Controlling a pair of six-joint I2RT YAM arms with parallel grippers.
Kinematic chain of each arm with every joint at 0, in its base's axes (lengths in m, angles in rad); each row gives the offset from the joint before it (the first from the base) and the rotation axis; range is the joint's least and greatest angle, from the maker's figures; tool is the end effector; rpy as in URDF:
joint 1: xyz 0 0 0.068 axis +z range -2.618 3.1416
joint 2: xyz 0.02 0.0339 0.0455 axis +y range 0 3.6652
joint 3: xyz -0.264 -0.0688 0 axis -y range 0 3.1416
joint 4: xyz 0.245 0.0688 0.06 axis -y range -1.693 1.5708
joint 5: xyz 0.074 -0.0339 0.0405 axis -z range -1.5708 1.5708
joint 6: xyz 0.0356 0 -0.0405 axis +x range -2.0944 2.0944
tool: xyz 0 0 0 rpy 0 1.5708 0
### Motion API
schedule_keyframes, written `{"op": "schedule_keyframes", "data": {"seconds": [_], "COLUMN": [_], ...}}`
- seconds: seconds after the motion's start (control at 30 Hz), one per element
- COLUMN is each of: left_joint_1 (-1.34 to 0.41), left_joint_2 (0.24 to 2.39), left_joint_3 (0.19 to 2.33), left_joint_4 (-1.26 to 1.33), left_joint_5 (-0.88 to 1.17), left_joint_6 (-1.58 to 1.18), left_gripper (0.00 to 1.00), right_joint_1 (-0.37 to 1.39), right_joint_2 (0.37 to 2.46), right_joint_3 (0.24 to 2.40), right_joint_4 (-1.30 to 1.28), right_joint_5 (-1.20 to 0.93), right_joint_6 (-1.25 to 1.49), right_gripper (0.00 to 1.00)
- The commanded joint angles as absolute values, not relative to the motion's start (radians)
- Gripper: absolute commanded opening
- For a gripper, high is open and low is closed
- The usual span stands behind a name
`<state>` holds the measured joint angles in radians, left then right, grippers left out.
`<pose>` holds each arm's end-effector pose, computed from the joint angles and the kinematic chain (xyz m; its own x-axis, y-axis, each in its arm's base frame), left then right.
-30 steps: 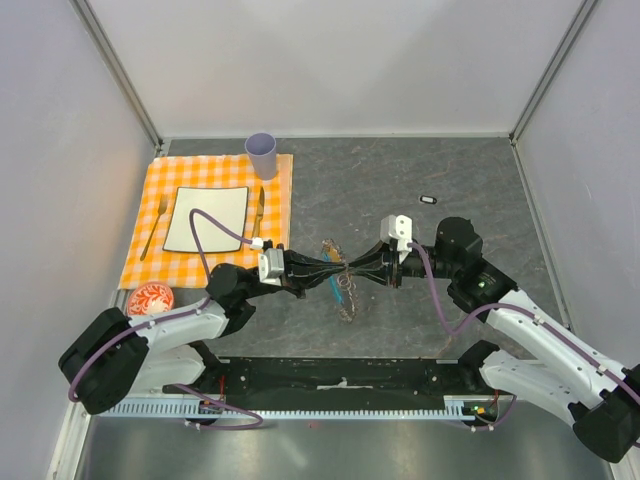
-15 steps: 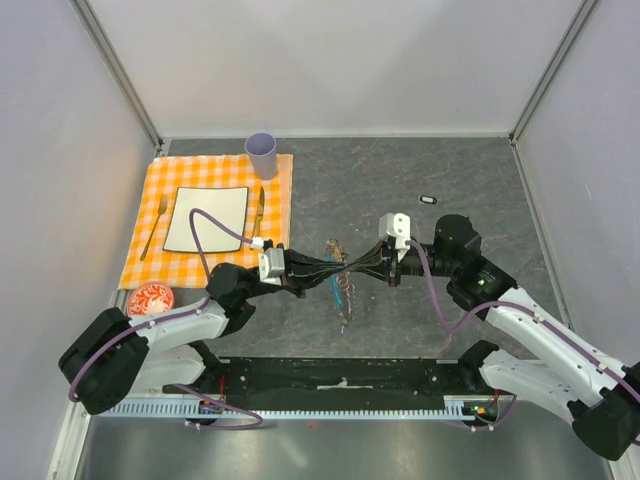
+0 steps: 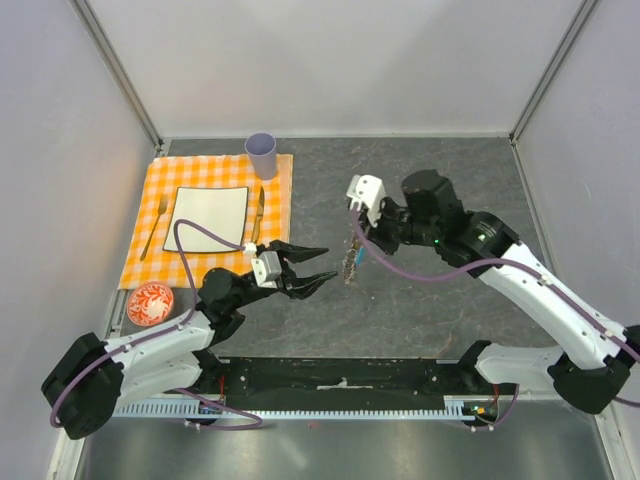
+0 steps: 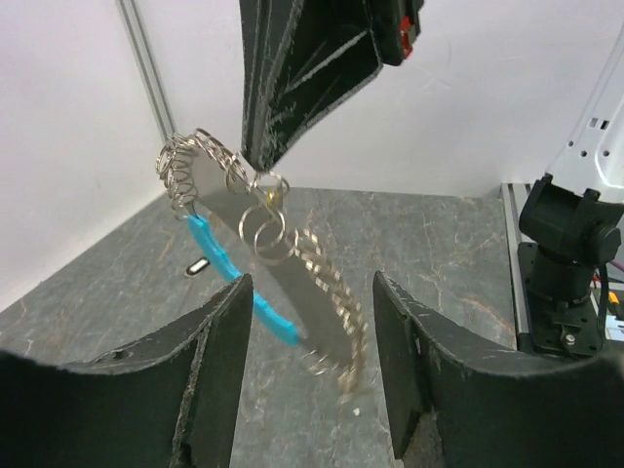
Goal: Put the keys on the keyring
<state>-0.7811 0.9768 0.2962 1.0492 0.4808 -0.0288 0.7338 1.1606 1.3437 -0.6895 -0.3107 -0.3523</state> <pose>0.1296 -0.1517 0.2628 0.2290 -0.2630 -0.9372 0.9376 0.3184 0.1397 0.1702 0.1682 0.4069 -0.0496 -0.4871 -0.8720 -0.9091 0.3835 -0.1626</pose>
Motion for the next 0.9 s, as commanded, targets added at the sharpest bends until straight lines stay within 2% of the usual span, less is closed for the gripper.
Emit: {"op": "schedule_keyframes", "data": {"seconds": [0.0,0.2,0.27,0.43,0.87], "left_joint_1": [-0.785,-0.787,-0.787,-0.808,-0.972], "left_joint_2": [0.95,0.899,0.896,0.954,1.109], "left_joint_3": [0.287,0.293,0.296,0.307,0.416], "left_joint_4": [1.025,0.962,0.947,0.957,0.991], "left_joint_5": [0.43,0.397,0.394,0.367,0.102], "left_joint_6": [0.009,-0.031,-0.058,-0.127,-0.253], "left_gripper": [0.6,0.58,0.55,0.54,0.52], "right_joint_1": [0.862,0.917,0.917,0.917,0.919], "right_joint_2": [1.239,1.301,1.298,1.31,1.333], "right_joint_3": [1.449,1.471,1.463,1.45,1.347], "right_joint_4": [-0.788,-0.782,-0.753,-0.701,-0.653], "right_joint_5": [0.024,0.215,0.221,0.18,0.264], "right_joint_6": [-0.304,-0.187,-0.123,0.023,0.236], "right_gripper": [0.0,0.0,0.0,0.0,0.0]}}
